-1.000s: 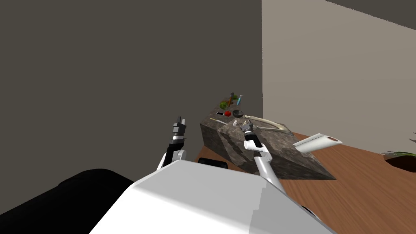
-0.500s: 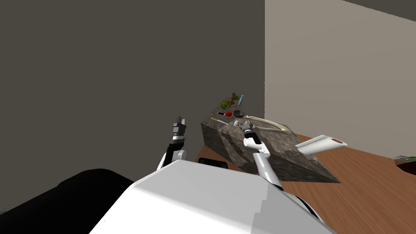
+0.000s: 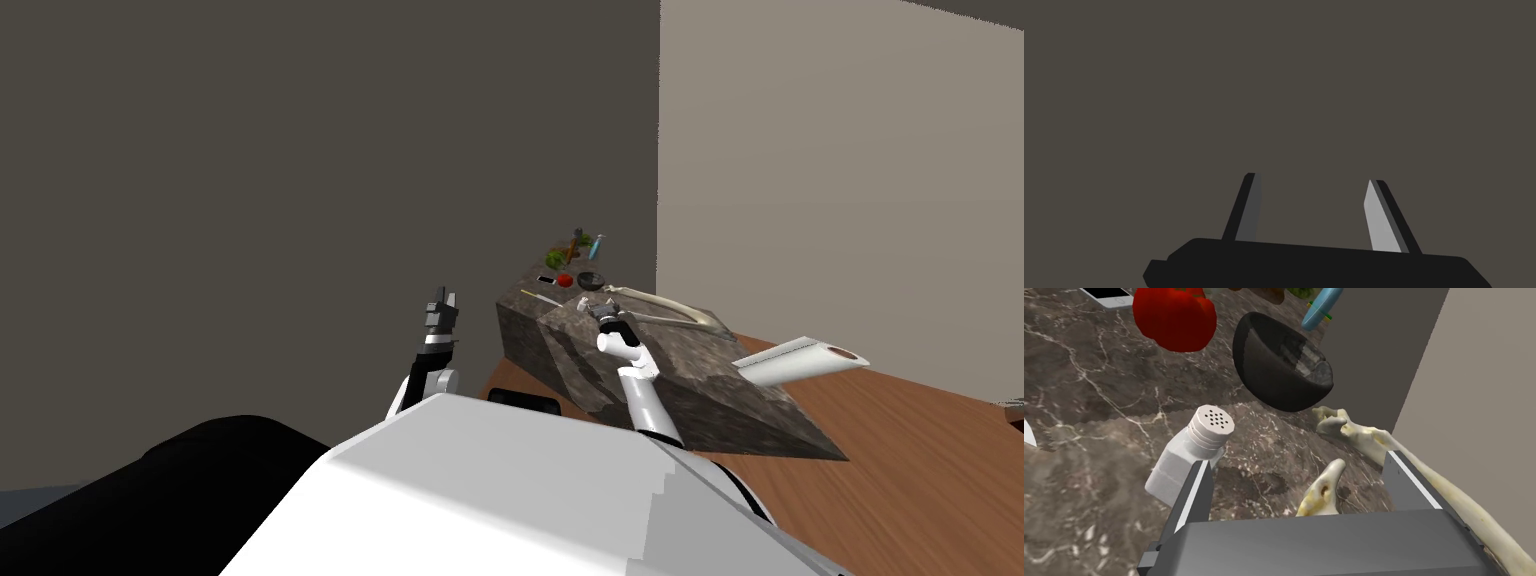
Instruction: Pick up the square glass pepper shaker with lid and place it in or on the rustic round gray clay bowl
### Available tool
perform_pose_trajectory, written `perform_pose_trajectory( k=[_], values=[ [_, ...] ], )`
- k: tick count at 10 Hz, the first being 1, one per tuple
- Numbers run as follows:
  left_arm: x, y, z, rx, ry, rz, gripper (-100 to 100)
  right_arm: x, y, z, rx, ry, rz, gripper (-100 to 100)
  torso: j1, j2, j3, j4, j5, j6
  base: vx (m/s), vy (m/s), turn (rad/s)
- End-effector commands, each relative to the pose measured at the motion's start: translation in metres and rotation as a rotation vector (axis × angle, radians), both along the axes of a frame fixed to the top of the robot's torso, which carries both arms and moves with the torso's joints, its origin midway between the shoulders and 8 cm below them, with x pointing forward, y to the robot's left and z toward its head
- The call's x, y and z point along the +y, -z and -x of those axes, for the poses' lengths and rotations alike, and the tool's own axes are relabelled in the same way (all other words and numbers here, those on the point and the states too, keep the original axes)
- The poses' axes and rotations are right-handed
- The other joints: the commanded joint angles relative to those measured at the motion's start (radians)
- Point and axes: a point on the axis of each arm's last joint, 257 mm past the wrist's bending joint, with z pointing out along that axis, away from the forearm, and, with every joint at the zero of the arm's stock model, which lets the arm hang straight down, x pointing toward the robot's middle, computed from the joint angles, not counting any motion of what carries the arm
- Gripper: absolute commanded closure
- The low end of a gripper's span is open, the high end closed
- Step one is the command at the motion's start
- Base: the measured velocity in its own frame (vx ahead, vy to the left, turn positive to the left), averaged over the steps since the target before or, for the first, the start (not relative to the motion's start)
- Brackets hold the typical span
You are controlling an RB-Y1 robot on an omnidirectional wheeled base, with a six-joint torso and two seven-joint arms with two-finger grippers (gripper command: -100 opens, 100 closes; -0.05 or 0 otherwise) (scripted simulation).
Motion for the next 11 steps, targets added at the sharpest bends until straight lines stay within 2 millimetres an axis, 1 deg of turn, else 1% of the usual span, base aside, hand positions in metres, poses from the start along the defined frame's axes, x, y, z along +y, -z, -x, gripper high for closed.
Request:
perform_pose_trajectory(
  k=[1, 2, 3, 5, 6, 8, 9, 11],
  values=[
    [0.0, 0.0, 0.0, 0.0, 0.0, 0.0, 0, 0.0, 0.004, -0.002, 0.01, 0.009, -0.049, -100, 0.0, 0.0, 0.0, 0.0, 0.0, 0.0, -0.003, -0.014, 0.031],
    [0.0, 0.0, 0.0, 0.0, 0.0, 0.0, 0, 0.002, 0.01, -0.008, 0.028, 0.021, -0.123, -100, 0.0, 0.0, 0.0, 0.0, 0.0, 0.0, -0.003, -0.017, 0.046],
    [0.0, 0.0, 0.0, 0.0, 0.0, 0.0, 0, 0.002, 0.01, -0.008, 0.027, 0.022, -0.13, -100, 0.0, 0.0, 0.0, 0.0, 0.0, 0.0, -0.003, -0.016, 0.035],
    [0.0, 0.0, 0.0, 0.0, 0.0, 0.0, 0, 0.01, 0.022, -0.017, 0.062, 0.043, -0.271, -100, 0.0, 0.0, 0.0, 0.0, 0.0, 0.0, -0.006, -0.027, 0.057],
    [0.0, 0.0, 0.0, 0.0, 0.0, 0.0, 0, 0.01, 0.022, -0.017, 0.059, 0.046, -0.288, -100, -0.001, 0.0, 0.0, 0.0, 0.0, 0.0, 0.0, -0.031, 0.033],
    [0.0, 0.0, 0.0, 0.0, 0.0, 0.0, 0, 0.025, 0.033, -0.025, 0.091, 0.062, -0.427, -100, -0.001, 0.0, 0.0, 0.0, 0.0, 0.0, 0.003, -0.041, 0.042],
    [0.0, 0.0, 0.0, 0.0, 0.0, 0.0, 0, 0.025, 0.033, -0.025, 0.089, 0.065, -0.44, -100, -0.002, 0.0, 0.0, 0.0, 0.0, 0.0, 0.002, -0.042, 0.025],
    [0.0, 0.0, 0.0, 0.0, 0.0, 0.0, 0, 0.044, 0.043, -0.031, 0.118, 0.077, -0.578, -100, -0.002, 0.0, 0.0, 0.0, 0.0, 0.0, 0.006, -0.05, 0.027]
  ],
)
